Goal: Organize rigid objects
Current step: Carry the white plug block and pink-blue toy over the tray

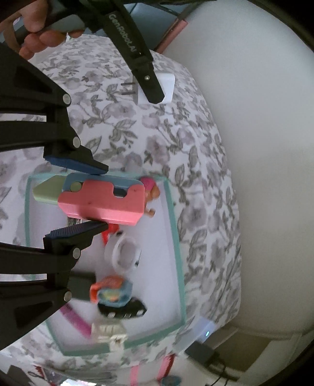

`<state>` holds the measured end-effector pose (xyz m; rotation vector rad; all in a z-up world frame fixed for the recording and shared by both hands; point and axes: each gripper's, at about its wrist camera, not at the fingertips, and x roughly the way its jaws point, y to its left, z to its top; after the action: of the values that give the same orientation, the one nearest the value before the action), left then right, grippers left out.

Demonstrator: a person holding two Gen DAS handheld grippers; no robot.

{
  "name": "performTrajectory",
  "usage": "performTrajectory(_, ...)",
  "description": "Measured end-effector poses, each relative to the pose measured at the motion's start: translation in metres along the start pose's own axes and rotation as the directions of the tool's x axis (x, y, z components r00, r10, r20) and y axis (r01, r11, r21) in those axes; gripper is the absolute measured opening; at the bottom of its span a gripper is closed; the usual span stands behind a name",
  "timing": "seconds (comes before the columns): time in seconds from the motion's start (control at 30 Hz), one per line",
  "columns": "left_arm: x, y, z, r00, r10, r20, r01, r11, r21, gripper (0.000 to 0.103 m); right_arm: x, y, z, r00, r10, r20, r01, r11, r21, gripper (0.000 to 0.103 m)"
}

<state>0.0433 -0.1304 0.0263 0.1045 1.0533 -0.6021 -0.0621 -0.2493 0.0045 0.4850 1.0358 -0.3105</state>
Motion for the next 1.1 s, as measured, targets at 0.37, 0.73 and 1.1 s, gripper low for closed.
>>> performTrajectory(0.37, 0.03, -0.055, -0.034, 0.99, -0.059, -0.124, 0.071, 0.993, 0.089, 0.03, 0.003, -0.05, -0.016, 0.997, -0.057, -0.056, 0.061, 0.995, 0.081, 0.042)
performTrajectory(0.73, 0.059, -0.074, -0.058, 0.972, -0.05, -0.229, 0.079, 0.99, 0.117, 0.03, 0.026, -0.066, -0.028, 0.985, -0.097, -0.143, 0.108, 0.991, 0.077, 0.043)
performTrajectory(1.1, 0.077, -0.066, -0.07, 0.953, -0.07, -0.296, 0.091, 0.994, 0.058, 0.03, 0.038, -0.069, -0.034, 0.975, -0.115, -0.19, 0.128, 0.99, 0.057, 0.042)
